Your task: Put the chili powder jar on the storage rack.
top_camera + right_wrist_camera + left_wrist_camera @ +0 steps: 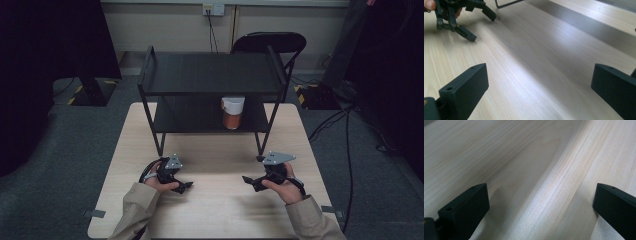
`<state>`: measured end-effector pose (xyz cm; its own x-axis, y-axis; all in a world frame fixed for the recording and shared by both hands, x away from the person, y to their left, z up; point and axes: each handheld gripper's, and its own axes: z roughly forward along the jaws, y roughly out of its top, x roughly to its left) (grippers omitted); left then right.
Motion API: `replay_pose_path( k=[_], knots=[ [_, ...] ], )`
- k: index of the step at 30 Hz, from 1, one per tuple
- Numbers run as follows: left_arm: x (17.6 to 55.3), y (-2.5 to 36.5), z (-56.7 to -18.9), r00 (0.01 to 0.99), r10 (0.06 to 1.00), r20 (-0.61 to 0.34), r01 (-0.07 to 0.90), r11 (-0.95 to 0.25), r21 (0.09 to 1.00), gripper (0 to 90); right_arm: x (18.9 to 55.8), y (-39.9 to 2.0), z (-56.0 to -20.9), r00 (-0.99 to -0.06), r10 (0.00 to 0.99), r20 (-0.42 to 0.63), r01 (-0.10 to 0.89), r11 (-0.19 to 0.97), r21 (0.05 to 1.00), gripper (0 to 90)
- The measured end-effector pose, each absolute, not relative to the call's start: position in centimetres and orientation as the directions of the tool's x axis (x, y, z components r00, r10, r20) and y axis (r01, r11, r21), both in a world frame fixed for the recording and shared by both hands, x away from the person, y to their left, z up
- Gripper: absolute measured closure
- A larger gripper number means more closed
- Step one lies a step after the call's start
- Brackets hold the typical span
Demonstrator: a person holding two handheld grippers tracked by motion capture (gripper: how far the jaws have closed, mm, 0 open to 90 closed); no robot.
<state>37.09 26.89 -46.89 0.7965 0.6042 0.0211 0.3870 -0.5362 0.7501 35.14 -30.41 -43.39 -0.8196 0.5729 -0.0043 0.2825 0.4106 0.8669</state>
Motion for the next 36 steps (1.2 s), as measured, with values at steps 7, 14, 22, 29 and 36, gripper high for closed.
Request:
replay_pose_path(
  k=[7,14,22,29,36],
  knots=[
    [37.1,26.9,-46.9,0.797,0.604,0.021,0.387,-0.536,0.75,0.0,35.3,-30.6,-44.1,-0.822,0.569,0.009,0.3,0.42,0.857,0.1],
    [37.1,26.9,-46.9,0.796,0.604,0.021,0.387,-0.536,0.75,0.0,35.2,-31.2,-44.7,-0.814,0.581,0.017,0.322,0.427,0.845,0.1],
    [37.1,26.9,-46.9,0.796,0.604,0.022,0.387,-0.536,0.75,0.0,35.1,-31.7,-45.1,-0.812,0.584,0.017,0.336,0.443,0.831,0.1],
    [37.1,26.9,-46.9,0.797,0.604,0.022,0.387,-0.537,0.75,0.0,35.1,-32.0,-45.5,-0.811,0.585,0.027,0.349,0.444,0.825,0.0],
    [37.1,26.9,-46.9,0.797,0.603,0.022,0.386,-0.537,0.75,0.0,35.1,-32.2,-45.6,-0.81,0.586,0.029,0.347,0.44,0.828,0.0]
  ],
)
